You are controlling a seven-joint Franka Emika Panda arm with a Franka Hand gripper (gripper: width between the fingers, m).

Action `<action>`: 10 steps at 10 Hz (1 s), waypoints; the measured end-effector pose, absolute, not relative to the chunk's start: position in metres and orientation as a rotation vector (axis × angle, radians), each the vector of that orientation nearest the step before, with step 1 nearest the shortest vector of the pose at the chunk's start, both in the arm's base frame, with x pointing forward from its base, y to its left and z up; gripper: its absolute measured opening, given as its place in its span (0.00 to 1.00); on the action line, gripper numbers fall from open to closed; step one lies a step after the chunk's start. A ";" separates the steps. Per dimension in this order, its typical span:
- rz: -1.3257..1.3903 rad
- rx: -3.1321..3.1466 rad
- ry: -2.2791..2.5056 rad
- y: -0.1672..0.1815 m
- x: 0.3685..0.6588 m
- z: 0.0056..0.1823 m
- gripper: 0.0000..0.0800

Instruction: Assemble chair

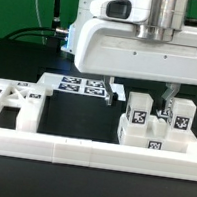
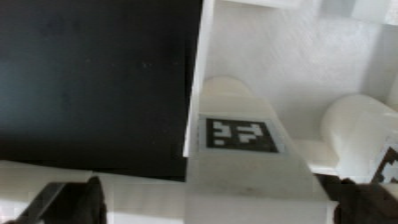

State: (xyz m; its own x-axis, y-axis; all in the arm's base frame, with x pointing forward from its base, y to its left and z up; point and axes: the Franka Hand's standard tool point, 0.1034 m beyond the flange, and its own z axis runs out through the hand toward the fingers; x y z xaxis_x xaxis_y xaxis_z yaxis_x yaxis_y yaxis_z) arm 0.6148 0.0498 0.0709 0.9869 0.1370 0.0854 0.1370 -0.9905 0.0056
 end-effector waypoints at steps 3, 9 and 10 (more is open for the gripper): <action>-0.136 -3.132 -0.177 0.050 0.615 0.071 0.44; -0.129 -3.090 0.394 0.050 0.615 0.070 0.36; -0.127 -3.054 0.575 0.051 0.615 0.070 0.36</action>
Offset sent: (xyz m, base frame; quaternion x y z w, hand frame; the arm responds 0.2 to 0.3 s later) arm 0.0000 0.0000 0.0000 0.0000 0.0000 0.0000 1.0000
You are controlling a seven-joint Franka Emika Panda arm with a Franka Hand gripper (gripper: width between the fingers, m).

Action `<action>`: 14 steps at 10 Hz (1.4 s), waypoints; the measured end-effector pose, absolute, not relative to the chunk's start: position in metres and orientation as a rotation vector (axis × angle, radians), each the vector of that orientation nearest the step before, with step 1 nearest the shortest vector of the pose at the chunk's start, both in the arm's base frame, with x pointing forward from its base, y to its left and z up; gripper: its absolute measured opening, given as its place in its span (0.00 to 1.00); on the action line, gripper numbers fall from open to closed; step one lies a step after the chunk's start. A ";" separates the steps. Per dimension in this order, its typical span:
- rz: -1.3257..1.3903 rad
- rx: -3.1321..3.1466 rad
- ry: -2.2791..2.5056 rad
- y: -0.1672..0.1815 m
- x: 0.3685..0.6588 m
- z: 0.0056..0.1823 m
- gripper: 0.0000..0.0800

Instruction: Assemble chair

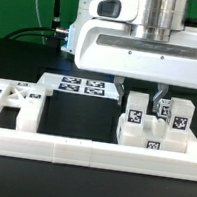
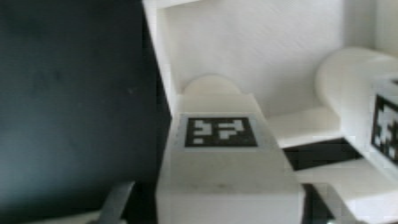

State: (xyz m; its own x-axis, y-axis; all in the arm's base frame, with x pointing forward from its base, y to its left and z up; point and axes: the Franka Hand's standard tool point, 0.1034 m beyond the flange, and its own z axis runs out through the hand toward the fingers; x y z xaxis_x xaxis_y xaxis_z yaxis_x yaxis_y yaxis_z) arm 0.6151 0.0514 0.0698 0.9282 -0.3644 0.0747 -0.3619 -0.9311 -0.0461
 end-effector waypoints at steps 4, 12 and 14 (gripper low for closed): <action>-0.116 -2.827 1.264 0.052 0.615 0.070 0.36; -0.075 -2.243 2.012 0.046 0.616 0.071 0.36; -0.044 -2.014 2.215 0.043 0.616 0.070 0.36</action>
Offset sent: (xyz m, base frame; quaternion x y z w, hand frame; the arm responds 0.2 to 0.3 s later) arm -0.0019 0.0081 -0.0018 -0.0065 -0.0076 0.3288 0.9444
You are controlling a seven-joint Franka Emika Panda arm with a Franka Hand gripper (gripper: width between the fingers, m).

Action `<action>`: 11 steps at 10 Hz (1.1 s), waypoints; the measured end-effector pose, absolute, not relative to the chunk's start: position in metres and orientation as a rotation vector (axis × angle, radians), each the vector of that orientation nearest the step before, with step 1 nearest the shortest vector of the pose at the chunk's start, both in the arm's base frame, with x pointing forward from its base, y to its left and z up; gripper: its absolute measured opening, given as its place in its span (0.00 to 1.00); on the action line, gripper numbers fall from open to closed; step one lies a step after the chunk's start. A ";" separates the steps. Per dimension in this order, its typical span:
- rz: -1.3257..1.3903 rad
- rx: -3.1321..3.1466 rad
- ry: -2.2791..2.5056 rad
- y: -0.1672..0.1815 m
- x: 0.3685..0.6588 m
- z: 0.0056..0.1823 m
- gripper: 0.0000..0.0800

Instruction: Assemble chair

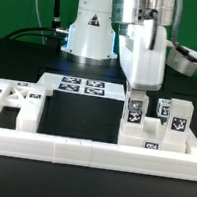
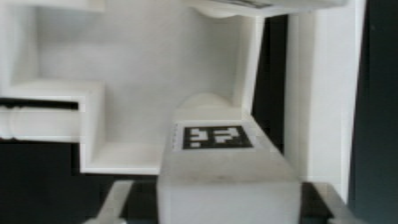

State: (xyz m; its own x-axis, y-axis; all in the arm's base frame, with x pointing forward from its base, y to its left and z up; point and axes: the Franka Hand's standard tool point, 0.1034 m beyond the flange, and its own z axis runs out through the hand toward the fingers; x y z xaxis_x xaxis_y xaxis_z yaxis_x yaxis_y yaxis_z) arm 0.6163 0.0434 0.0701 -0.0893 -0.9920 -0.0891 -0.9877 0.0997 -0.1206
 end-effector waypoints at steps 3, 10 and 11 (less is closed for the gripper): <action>-0.005 -1.718 2.446 0.041 0.617 0.070 0.36; -0.012 -1.704 2.440 0.036 0.616 0.079 0.79; -0.008 -1.716 2.414 0.037 0.613 0.090 0.81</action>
Offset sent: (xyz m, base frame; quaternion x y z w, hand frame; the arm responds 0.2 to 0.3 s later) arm 0.0004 0.0007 -0.0016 -0.0143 0.0155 0.1927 0.9810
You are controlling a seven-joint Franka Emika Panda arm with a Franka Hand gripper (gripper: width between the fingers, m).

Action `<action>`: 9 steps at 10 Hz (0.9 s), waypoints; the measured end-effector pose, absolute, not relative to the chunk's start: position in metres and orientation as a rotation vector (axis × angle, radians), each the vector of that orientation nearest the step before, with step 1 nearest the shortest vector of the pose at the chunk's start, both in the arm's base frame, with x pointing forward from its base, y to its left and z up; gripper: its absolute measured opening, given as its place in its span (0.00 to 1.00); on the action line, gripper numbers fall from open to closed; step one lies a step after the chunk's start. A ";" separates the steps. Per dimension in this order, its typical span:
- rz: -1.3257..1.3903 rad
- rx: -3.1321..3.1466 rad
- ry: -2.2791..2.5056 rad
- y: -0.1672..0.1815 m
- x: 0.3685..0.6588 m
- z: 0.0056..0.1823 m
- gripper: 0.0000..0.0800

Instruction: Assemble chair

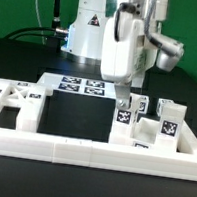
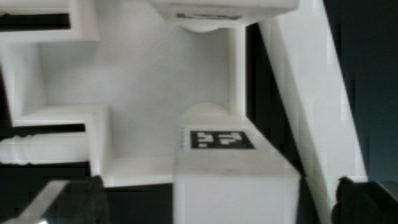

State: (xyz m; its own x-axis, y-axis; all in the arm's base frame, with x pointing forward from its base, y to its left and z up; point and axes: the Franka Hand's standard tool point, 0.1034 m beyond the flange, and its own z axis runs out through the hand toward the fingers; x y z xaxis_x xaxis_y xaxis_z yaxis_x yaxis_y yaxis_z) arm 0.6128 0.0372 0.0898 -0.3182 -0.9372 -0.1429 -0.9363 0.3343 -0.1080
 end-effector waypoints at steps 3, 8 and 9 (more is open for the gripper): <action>0.014 -1.719 2.379 0.048 0.608 0.116 0.81; 0.014 -1.743 2.367 0.048 0.607 0.112 0.81; 0.011 -1.779 2.341 0.047 0.607 0.112 0.81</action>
Offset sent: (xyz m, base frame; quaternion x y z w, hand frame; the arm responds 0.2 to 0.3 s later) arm 0.0000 0.0000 0.0000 0.0000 0.0000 0.0000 1.0000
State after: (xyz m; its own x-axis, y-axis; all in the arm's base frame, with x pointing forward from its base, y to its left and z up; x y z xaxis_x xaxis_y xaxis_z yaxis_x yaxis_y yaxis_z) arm 0.6073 0.0474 0.1123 -0.2550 -0.9530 -0.1635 -0.9545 0.2751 -0.1149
